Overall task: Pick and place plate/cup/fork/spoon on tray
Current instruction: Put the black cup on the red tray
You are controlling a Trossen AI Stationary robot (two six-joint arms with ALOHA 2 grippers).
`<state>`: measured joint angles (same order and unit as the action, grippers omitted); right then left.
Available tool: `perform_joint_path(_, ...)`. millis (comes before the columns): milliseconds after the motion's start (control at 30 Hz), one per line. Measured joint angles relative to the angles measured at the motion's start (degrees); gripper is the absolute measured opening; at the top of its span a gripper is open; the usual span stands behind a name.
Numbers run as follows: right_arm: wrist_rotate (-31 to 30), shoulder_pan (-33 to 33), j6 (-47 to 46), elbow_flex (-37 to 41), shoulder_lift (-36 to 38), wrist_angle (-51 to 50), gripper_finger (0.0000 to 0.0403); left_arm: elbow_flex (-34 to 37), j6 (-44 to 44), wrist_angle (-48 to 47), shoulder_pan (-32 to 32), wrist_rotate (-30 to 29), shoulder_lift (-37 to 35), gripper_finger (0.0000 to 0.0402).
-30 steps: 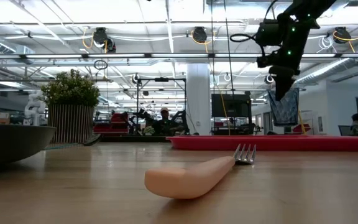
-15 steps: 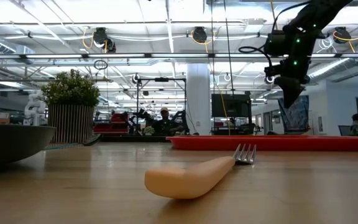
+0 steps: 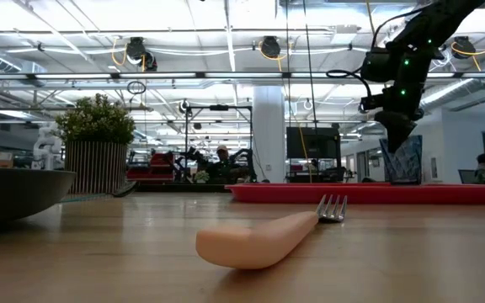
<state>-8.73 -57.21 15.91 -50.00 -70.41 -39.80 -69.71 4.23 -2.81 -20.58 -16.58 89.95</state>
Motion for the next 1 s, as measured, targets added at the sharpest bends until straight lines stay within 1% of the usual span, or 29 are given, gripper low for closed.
perform_joint_path(233,0.02,0.0,-0.1,0.0,-0.01,2.71,0.0029,0.0,0.47,0.0,0.0,0.0,0.0,0.0019)
perform_joint_path(667,-0.14,-1.54,0.2,0.0,0.0,3.25,0.0053,0.0,0.81,0.0,0.0,0.0,0.0,0.0019)
perform_joint_path(1000,-0.17,-1.86,0.23,0.0,0.0,3.69,0.009,0.0,0.79,0.0,0.0,0.0,0.0,0.0019)
